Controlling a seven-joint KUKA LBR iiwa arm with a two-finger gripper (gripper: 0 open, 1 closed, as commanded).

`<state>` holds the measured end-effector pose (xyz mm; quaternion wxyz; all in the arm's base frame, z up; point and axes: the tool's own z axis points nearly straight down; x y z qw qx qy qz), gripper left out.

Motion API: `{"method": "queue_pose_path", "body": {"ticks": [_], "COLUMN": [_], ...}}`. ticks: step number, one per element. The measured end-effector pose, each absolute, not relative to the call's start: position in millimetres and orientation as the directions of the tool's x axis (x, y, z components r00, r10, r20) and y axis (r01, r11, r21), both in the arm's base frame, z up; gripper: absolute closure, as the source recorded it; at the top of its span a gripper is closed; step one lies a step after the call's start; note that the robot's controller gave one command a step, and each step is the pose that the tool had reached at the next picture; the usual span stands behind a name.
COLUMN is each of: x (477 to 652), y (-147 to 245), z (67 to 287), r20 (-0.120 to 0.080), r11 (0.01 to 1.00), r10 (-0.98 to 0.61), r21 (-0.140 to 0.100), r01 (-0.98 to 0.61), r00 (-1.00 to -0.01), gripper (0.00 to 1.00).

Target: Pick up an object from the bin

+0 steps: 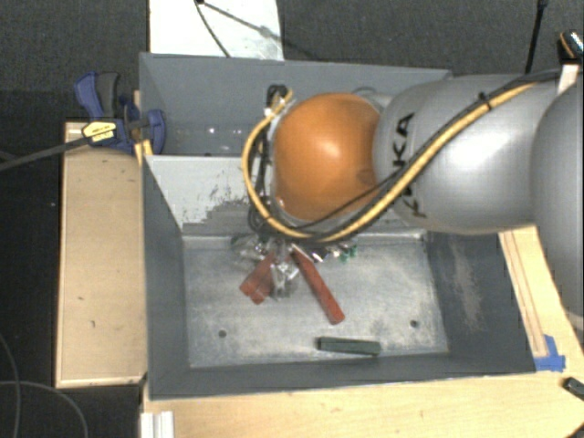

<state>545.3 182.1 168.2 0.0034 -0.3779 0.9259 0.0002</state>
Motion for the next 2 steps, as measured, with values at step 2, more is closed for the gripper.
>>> {"method": "queue_pose_path", "body": {"ticks": [2], "x": [547.2], "y": [183.3], "z": [191.3], "r20": [-0.007], "r11": [0.724], "r10": [-0.689], "r21": [-0.001], "r01": [-0.689], "r00": [-0.724], "gripper": [1.0]}}
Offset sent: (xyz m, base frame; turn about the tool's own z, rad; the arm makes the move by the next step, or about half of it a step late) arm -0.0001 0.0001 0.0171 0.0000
